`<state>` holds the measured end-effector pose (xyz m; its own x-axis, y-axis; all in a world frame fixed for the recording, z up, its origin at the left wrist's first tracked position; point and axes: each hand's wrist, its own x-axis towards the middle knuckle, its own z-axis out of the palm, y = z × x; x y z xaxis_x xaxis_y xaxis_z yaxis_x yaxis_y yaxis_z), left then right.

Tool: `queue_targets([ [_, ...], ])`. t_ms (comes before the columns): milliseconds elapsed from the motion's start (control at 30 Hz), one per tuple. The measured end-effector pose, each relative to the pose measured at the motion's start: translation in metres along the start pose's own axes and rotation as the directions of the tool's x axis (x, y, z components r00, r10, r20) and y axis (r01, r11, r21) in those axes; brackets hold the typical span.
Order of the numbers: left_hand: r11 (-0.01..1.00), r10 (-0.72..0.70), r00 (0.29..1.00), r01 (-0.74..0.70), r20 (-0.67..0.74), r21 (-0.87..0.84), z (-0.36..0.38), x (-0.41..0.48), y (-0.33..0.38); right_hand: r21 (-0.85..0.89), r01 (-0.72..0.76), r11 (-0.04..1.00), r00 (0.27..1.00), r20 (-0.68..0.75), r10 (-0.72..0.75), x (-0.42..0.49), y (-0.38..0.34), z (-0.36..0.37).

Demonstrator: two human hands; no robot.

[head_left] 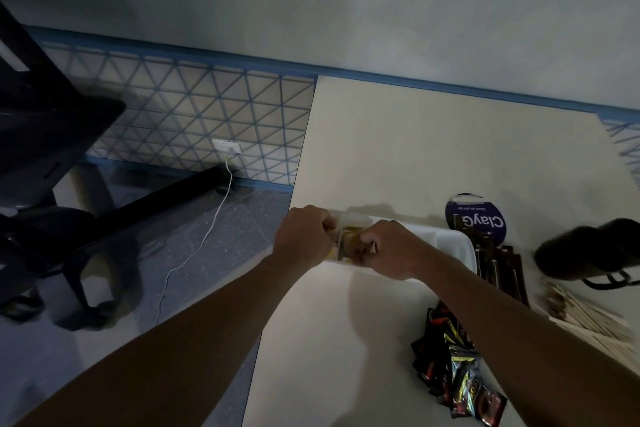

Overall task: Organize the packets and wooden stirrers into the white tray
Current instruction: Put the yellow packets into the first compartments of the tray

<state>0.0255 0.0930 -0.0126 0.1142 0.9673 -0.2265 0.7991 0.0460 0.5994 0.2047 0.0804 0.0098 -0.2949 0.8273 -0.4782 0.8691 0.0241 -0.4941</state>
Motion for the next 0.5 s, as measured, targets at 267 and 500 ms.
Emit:
queue_targets([
  [267, 0.997, -0.042, 0.999, 0.042, -0.006, -0.058, -0.002, 0.001, -0.001, 0.131, 0.032, 0.991, 0.991, -0.131, -0.014, 0.002, -0.003, -0.008],
  [500, 0.998, -0.016, 1.0, 0.015, -0.019, -0.059, -0.004, 0.001, -0.001, 0.037, -0.03, 0.999, 0.993, -0.113, 0.034, 0.004, -0.001, 0.002],
])
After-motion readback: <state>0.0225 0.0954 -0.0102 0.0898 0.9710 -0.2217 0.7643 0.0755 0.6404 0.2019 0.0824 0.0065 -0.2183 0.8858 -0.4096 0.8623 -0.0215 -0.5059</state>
